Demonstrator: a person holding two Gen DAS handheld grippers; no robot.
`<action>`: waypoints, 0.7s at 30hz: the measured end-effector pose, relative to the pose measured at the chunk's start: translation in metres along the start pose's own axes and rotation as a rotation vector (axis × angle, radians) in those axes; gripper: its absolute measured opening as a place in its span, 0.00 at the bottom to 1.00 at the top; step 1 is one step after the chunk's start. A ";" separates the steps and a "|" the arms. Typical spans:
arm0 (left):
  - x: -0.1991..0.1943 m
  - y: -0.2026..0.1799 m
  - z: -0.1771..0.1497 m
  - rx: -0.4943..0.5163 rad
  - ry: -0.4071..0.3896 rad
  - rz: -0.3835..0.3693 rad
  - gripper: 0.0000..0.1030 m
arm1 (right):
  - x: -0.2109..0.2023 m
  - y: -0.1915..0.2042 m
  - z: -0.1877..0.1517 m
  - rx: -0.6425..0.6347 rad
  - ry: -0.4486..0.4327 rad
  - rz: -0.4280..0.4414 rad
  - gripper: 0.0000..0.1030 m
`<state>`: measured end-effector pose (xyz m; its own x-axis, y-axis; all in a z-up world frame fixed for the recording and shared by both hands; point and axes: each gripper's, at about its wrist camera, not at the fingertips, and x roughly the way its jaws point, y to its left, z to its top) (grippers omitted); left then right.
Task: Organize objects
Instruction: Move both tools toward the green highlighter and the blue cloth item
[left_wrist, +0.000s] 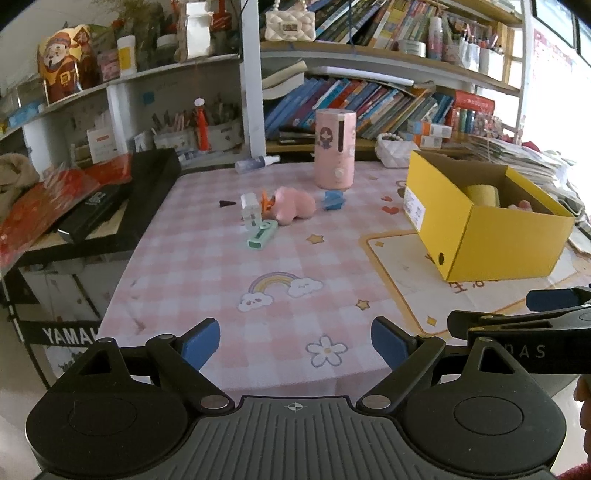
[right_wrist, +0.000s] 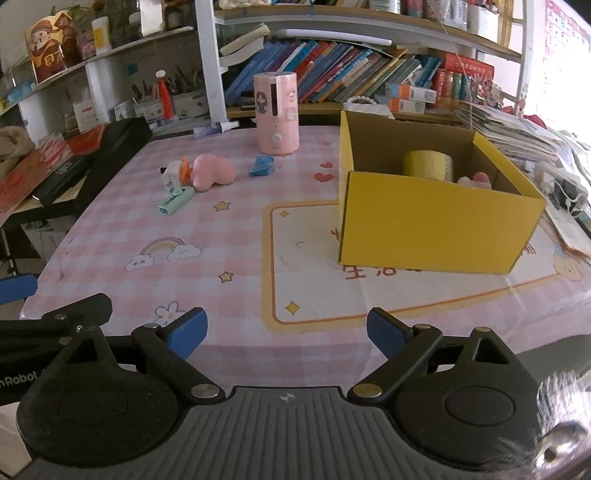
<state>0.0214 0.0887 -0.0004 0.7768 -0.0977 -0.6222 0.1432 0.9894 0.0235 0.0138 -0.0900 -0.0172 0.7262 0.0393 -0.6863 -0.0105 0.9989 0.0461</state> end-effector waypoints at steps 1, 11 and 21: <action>0.004 0.000 0.002 -0.001 0.004 0.003 0.88 | 0.003 0.000 0.002 -0.002 0.003 0.002 0.91; 0.043 0.014 0.028 -0.051 0.023 0.060 0.88 | 0.049 0.006 0.043 -0.041 0.007 0.060 0.88; 0.084 0.025 0.059 -0.109 0.033 0.118 0.88 | 0.099 0.010 0.092 -0.104 0.003 0.130 0.85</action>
<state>0.1269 0.0987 -0.0058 0.7637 0.0213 -0.6452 -0.0164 0.9998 0.0136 0.1485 -0.0782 -0.0179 0.7123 0.1682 -0.6814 -0.1751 0.9827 0.0595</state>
